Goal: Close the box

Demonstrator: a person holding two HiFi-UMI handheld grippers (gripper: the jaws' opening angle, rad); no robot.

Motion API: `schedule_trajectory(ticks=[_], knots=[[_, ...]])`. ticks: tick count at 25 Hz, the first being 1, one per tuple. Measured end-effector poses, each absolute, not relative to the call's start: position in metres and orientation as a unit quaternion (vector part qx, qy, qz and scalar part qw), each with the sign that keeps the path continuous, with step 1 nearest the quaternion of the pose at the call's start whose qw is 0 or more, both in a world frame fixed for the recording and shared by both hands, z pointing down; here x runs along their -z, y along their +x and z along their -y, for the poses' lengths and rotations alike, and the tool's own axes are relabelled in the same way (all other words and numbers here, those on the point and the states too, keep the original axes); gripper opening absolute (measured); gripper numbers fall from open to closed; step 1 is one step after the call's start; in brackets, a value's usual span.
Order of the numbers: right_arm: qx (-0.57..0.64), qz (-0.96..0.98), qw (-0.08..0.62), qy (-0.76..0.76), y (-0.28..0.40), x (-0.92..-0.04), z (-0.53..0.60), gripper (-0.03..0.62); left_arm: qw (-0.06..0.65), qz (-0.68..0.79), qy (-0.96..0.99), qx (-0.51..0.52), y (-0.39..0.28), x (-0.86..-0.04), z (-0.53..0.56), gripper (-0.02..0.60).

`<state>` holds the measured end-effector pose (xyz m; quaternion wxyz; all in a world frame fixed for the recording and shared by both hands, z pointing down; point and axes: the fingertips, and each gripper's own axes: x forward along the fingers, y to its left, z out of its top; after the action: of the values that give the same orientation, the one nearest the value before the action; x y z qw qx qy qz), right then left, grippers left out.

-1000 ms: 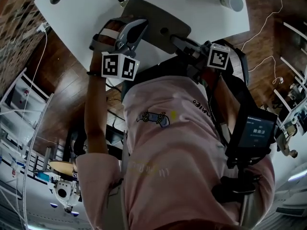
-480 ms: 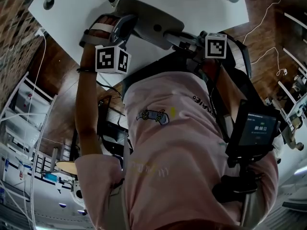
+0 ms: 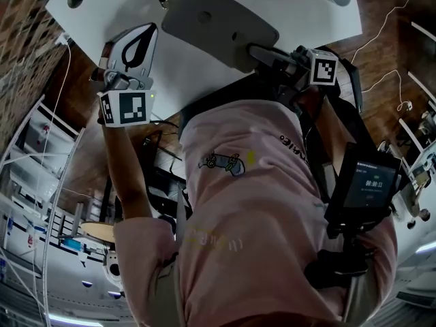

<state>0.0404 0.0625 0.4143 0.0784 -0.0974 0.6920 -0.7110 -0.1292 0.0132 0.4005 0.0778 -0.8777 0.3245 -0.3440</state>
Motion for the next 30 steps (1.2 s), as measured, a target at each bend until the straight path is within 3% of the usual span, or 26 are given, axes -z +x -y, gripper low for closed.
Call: schedule_trajectory(ticks=[6,12,19,30], knots=[[0.714,-0.682,0.053,-0.152,0.037,-0.435,-0.067,0.017,0.068,-0.332,-0.876,0.344,-0.122,-0.409,-0.025,0.000],[0.711,-0.683,0.093,-0.142,0.032,-0.422,-0.071,0.015,0.070,-0.331,-0.881,0.331,-0.112,-0.405,-0.023,0.000],[0.715,-0.673,0.093,-0.165,0.027,-0.434,-0.077,0.015,0.077,-0.323,-0.889,0.315,-0.104,-0.395,-0.016,0.000],[0.706,-0.679,0.084,-0.181,0.024,-0.436,-0.077,0.015,0.209,-0.160,-0.876,0.405,-0.025,-0.434,-0.023,0.002]])
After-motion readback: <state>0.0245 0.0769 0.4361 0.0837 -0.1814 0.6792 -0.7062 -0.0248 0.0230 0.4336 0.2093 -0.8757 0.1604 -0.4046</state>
